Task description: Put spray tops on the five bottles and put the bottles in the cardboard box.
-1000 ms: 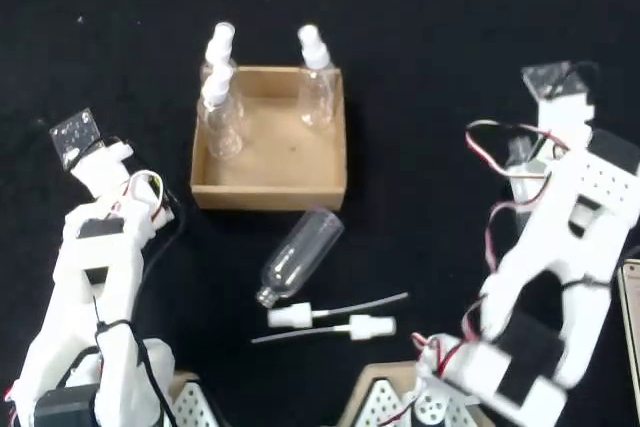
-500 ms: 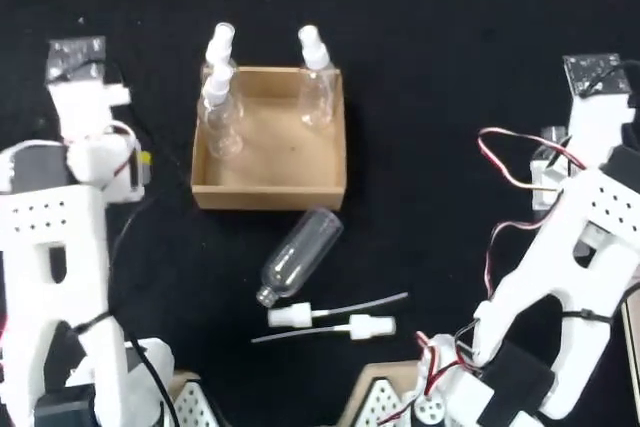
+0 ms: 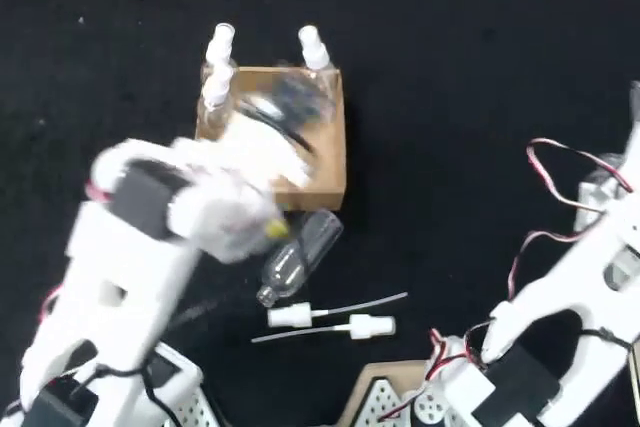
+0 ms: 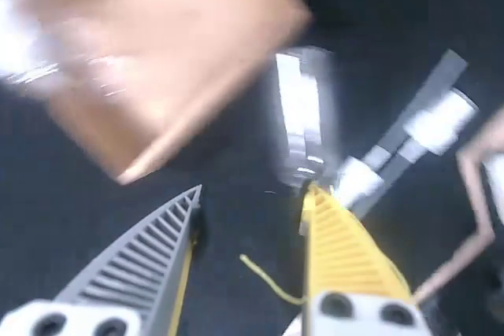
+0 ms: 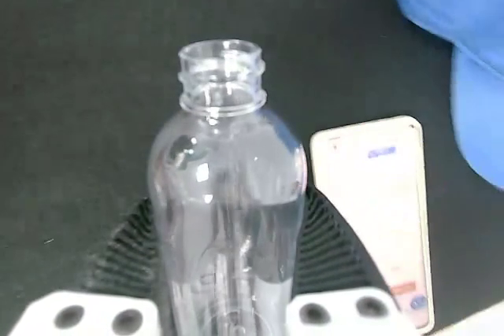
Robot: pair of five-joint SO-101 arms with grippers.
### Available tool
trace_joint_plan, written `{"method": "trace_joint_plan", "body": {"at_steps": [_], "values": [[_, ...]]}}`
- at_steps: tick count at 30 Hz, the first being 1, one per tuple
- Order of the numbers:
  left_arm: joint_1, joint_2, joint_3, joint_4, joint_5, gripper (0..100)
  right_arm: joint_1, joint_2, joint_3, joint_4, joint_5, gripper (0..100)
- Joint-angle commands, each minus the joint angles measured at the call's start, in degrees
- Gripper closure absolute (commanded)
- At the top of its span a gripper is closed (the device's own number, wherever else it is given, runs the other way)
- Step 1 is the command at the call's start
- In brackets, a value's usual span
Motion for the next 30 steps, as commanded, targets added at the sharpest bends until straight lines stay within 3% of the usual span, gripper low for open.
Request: {"method": "trace_joint_plan", "body": {"at_steps": [1, 7, 10, 16, 24, 30], "values": [[12.53, -1.05, 9.01, -6.33, -0.26, 82, 5.36, -2.51, -3.03, -2.02, 2.11, 98.8], [20.18, -1.05, 29.49, -27.25, -0.18, 82, 10.81, 4.70, -5.23, -5.89, 4.04, 98.8], [23.69, -1.05, 35.03, -33.67, -0.18, 82, 11.25, 9.10, -7.60, -6.07, 4.04, 98.8], [27.12, 1.32, 34.86, -36.04, 2.81, 82, 11.34, 12.88, -10.95, -5.98, 3.87, 98.8], [27.30, 18.20, 31.60, -41.76, 4.22, 82, 11.34, 13.14, -11.03, -6.42, 4.04, 98.8], [27.47, 25.05, 27.30, -42.11, 5.45, 75, 12.92, 13.23, -11.12, -6.51, 6.42, 98.8]]}}
